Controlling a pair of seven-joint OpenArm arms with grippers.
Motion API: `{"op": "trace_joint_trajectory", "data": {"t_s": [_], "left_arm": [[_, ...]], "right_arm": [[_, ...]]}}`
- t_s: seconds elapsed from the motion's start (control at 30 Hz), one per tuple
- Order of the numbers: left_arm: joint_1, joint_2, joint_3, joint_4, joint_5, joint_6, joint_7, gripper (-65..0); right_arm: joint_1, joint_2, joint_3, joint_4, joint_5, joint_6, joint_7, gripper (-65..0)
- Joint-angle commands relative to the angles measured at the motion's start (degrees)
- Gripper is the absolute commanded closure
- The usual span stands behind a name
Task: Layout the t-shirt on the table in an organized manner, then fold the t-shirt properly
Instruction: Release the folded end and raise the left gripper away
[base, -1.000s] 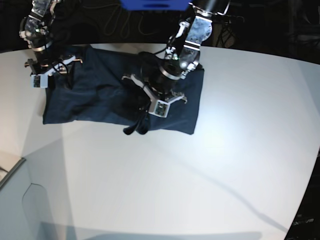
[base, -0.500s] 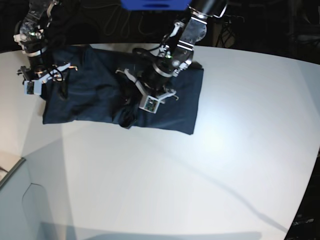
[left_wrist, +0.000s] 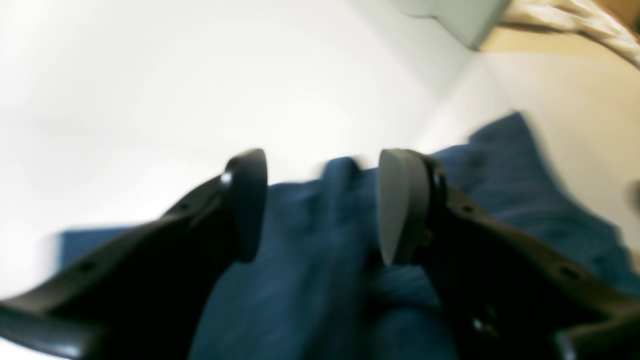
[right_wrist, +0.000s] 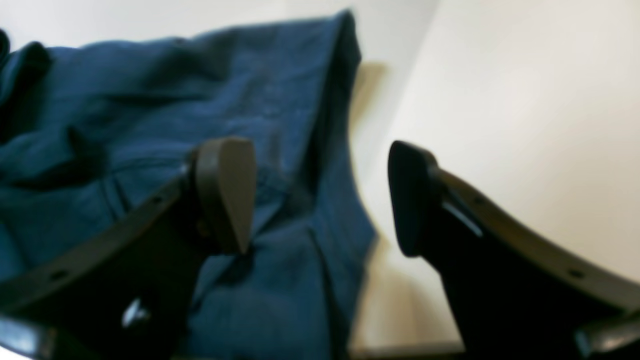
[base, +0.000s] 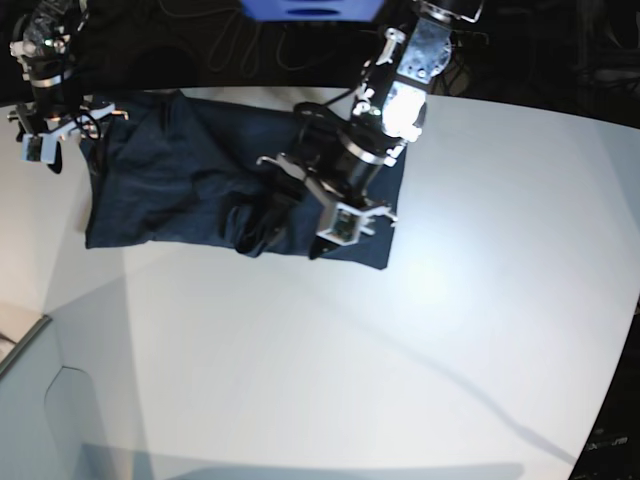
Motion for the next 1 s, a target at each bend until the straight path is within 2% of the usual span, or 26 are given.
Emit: {"op": "trace_joint_trajectory", "data": {"t_s": [0.0, 0.07, 0.17, 0.37, 0.57, 0.8, 0.97], "left_arm": [[0.5, -1.4, -1.5, 2.7, -2.2, -0.6, -1.7, -34.1], [2.1, -3.9, -5.0, 4.6, -7.2, -0.6, -1.7, -34.1], [3.5, -7.7, -12.3, 4.7, -14.9, -0.6, -1.6, -34.1], [5.5, -12.3, -23.6, 1.8, -26.3, -0.7, -1.6, -34.1], [6.6, -13.1, -26.8, -0.2, -27.7, -0.9, -1.6, -34.1], [6.7, -12.9, -26.6, -0.3, -27.9, -1.0, -1.6, -34.1], [6.6, -12.9, -26.6, -0.3, -27.8, -1.0, -1.6, -34.1]], "right_arm": [[-1.2, -0.9, -1.2, 2.5, 0.9, 1.0, 1.1, -42.3], [-3.7, -2.1, -3.0, 5.4, 0.9, 3.0, 1.0, -42.3], [-6.9, -4.3, -5.5, 8.3, 0.8, 3.0, 1.0, -42.3], [-10.4, -4.6, -10.5, 7.5, 0.8, 3.0, 1.0, -42.2], [-10.9, -4.4, -11.2, 3.9, 0.7, 3.0, 1.0, -41.6], [-11.0, -4.2, -11.2, 3.5, 0.7, 3.0, 1.0, -32.3], [-11.1, -4.2, -11.2, 3.4, 0.7, 3.0, 1.0, -31.8]]}}
